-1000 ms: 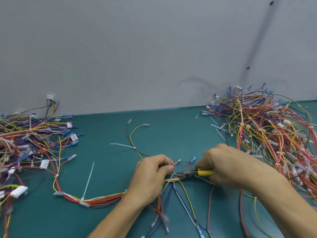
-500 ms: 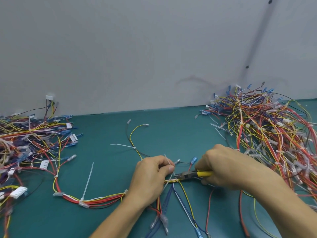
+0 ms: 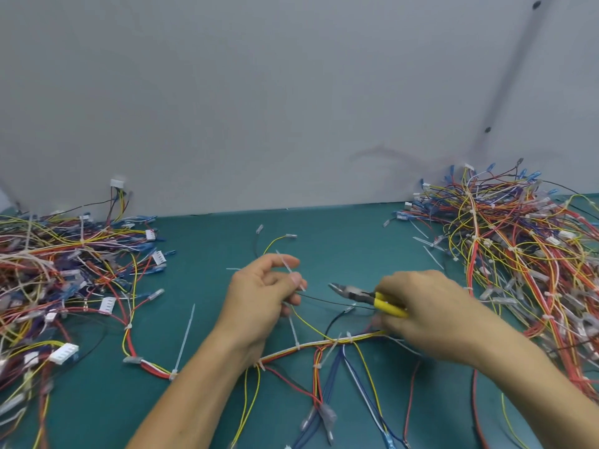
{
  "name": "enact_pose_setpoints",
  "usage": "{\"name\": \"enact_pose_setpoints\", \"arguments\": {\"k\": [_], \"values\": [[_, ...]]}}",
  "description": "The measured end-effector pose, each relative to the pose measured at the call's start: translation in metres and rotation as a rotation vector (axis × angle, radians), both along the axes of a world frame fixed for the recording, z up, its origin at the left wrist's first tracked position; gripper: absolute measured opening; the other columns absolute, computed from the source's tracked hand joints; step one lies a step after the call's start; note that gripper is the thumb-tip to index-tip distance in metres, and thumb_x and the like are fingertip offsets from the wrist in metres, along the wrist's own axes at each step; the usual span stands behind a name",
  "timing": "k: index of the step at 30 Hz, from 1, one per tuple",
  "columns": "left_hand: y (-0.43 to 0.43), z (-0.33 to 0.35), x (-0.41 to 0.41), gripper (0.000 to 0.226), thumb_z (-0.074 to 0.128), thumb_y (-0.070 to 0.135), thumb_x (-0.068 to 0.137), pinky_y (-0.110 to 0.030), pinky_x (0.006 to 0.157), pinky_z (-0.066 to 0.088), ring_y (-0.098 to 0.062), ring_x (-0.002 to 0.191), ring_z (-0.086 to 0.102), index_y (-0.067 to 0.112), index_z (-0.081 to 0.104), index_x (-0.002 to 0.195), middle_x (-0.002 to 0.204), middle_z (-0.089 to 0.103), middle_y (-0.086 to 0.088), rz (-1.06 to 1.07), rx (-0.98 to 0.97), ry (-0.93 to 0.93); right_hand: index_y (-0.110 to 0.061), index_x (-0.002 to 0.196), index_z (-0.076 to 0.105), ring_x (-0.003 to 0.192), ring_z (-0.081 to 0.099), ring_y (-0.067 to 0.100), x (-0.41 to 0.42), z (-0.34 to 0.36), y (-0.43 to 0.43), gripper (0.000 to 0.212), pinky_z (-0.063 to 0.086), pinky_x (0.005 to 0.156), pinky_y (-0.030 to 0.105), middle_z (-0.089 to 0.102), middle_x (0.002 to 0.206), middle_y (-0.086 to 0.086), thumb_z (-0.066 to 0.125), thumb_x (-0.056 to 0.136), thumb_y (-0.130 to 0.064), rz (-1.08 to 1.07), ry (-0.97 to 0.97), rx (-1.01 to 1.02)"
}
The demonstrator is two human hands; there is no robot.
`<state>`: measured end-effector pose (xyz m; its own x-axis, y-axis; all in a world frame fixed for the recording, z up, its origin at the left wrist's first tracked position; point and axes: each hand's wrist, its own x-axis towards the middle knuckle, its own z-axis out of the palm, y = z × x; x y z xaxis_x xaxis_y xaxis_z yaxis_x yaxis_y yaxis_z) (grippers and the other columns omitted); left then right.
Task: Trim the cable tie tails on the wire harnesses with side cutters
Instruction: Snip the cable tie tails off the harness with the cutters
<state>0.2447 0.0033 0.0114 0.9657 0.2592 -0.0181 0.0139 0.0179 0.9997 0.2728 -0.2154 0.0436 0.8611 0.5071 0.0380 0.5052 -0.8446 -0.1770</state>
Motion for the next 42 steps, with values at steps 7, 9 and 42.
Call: {"name": "enact_pose_setpoints", "arguments": {"k": [7,9,42], "values": [[0.031,0.011,0.005,0.026,0.036,-0.009,0.083,-0.027,0.049,0.044,-0.017,0.047,0.055,0.009,0.052,0.077,0.054,0.059,-0.005,0.15,-0.078,0.108,-0.027,0.096,0.055,0.094,0.052,0.016,-0.028,-0.038,0.044,0.016,0.041,0.079,0.032,0.053,0.095,-0.01,0.059,0.088,-0.041,0.181,0.016,0.302],[0.037,0.013,0.004,0.028,0.031,-0.01,0.081,-0.027,0.048,0.037,-0.017,0.044,0.046,0.01,0.05,0.074,0.053,0.052,-0.006,0.18,-0.097,0.095,-0.029,0.1,0.056,0.095,0.051,0.015,-0.027,-0.041,0.042,0.015,0.041,0.079,0.031,0.057,0.097,-0.011,0.057,0.089,-0.04,0.228,0.001,0.266],[0.08,-0.014,0.038,0.009,0.069,0.014,0.086,-0.011,0.08,0.045,0.004,0.081,0.064,0.021,0.076,0.087,0.087,0.074,0.011,-0.229,0.917,-0.079,-0.018,0.088,0.058,0.08,0.055,0.027,0.007,-0.009,0.08,0.029,0.032,0.05,0.027,0.054,0.077,-0.002,0.06,0.069,-0.041,-0.058,0.028,-0.005]]}}
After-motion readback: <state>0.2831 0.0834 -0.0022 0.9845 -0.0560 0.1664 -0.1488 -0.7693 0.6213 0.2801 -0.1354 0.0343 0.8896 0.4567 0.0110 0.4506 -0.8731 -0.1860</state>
